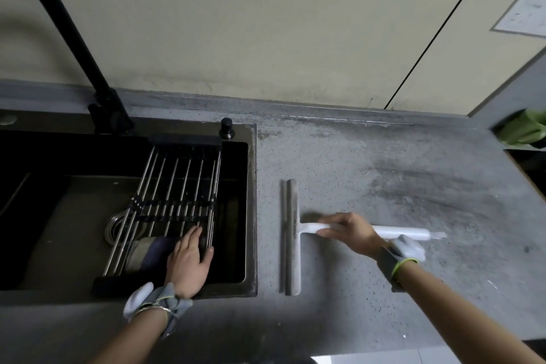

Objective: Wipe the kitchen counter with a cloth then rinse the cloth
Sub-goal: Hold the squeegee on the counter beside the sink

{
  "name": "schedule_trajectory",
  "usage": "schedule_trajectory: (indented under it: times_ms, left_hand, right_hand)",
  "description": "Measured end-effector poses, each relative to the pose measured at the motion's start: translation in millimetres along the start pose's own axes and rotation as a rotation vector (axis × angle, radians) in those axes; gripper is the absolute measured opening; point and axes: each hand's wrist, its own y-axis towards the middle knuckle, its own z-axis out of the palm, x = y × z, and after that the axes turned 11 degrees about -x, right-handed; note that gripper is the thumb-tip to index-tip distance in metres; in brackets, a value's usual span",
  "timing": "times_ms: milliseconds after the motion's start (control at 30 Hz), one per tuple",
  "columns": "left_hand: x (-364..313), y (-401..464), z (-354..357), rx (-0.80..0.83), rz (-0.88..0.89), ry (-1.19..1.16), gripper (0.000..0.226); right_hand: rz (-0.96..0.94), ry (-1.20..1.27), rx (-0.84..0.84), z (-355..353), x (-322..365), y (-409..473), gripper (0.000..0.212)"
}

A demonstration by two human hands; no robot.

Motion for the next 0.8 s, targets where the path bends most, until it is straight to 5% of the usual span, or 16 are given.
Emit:
schedule_trajectory:
  times_ms: [300,800]
  left_hand:
    - [11,-11,-11,0.018,0.04,0.046,0.051]
    - [16,-8,-30,0.053,0.101,0.02,0.046]
  right_hand:
    - [0.047,-0.14,-0.084,-12,-43,-44,0.023]
    - [-0.006,0.033,-0.05,71,25,-33,0.027]
